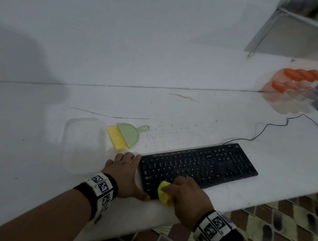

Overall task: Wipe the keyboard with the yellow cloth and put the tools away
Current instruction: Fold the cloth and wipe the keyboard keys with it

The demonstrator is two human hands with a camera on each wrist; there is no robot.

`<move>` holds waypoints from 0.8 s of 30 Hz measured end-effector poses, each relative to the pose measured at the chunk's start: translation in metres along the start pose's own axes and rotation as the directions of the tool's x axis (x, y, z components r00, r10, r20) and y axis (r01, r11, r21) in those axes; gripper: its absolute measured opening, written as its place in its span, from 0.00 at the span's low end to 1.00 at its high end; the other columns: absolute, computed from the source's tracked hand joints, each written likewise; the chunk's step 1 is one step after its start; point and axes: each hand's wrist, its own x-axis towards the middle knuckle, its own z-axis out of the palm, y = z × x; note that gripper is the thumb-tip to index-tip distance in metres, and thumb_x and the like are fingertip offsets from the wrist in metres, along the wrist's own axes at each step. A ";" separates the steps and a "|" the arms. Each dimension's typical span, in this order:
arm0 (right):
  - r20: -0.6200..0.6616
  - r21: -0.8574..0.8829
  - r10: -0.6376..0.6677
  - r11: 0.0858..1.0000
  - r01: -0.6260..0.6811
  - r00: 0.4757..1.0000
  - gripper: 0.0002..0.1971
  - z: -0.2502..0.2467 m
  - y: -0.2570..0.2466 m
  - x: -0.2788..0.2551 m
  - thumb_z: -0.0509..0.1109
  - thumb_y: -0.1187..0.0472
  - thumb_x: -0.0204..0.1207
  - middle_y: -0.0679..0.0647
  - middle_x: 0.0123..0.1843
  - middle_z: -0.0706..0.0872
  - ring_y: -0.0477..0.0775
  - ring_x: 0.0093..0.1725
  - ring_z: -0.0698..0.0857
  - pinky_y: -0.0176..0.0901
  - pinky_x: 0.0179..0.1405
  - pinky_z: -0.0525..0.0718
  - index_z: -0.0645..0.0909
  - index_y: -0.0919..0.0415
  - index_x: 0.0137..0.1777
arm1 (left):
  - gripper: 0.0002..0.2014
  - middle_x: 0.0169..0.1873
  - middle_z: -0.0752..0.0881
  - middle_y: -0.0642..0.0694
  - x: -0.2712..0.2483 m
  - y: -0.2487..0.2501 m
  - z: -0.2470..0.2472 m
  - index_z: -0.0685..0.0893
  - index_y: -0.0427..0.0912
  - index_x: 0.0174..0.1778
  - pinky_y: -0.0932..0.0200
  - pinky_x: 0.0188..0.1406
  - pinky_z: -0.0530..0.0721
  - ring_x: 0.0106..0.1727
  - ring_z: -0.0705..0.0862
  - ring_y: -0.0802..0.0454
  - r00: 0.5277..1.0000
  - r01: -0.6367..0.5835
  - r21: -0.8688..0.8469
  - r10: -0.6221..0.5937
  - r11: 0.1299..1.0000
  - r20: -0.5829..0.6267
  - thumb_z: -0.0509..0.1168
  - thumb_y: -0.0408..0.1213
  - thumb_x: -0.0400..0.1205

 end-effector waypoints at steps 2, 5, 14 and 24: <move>-0.044 -0.020 0.155 0.988 -0.156 0.987 0.27 -0.009 0.041 -0.006 0.64 0.65 0.76 0.48 0.62 0.80 0.55 0.65 0.74 0.49 0.62 0.80 0.81 0.40 0.71 | 0.76 0.89 0.50 0.48 0.001 0.002 -0.002 0.42 0.50 0.91 0.34 0.83 0.62 0.88 0.52 0.41 1.000 0.001 0.008 -0.001 1.000 0.023 0.64 0.88 0.53; -0.158 -0.049 0.287 0.953 -0.298 0.945 0.27 -0.022 0.083 -0.012 0.66 0.67 0.72 0.49 0.57 0.83 0.57 0.60 0.78 0.50 0.58 0.83 0.85 0.41 0.67 | 0.75 0.88 0.52 0.48 0.002 0.009 -0.005 0.45 0.48 0.90 0.34 0.81 0.65 0.87 0.54 0.42 1.000 0.005 0.029 -0.006 1.000 0.029 0.66 0.86 0.53; -0.076 0.100 0.126 0.988 -0.119 0.989 0.24 0.001 0.043 -0.019 0.65 0.63 0.74 0.49 0.60 0.82 0.56 0.63 0.77 0.51 0.59 0.82 0.83 0.40 0.68 | 0.66 0.73 0.68 0.46 0.015 0.037 -0.013 0.66 0.47 0.79 0.38 0.71 0.73 0.74 0.68 0.41 0.999 -0.013 0.137 0.018 0.990 -0.037 0.64 0.88 0.50; -0.050 0.088 -0.034 0.995 0.039 0.998 0.28 -0.017 0.001 0.013 0.65 0.67 0.70 0.52 0.60 0.80 0.57 0.61 0.74 0.51 0.57 0.80 0.80 0.43 0.69 | 0.65 0.72 0.70 0.47 0.012 0.035 -0.008 0.66 0.49 0.78 0.39 0.67 0.76 0.71 0.71 0.42 0.997 -0.001 0.109 0.010 0.994 -0.079 0.63 0.86 0.48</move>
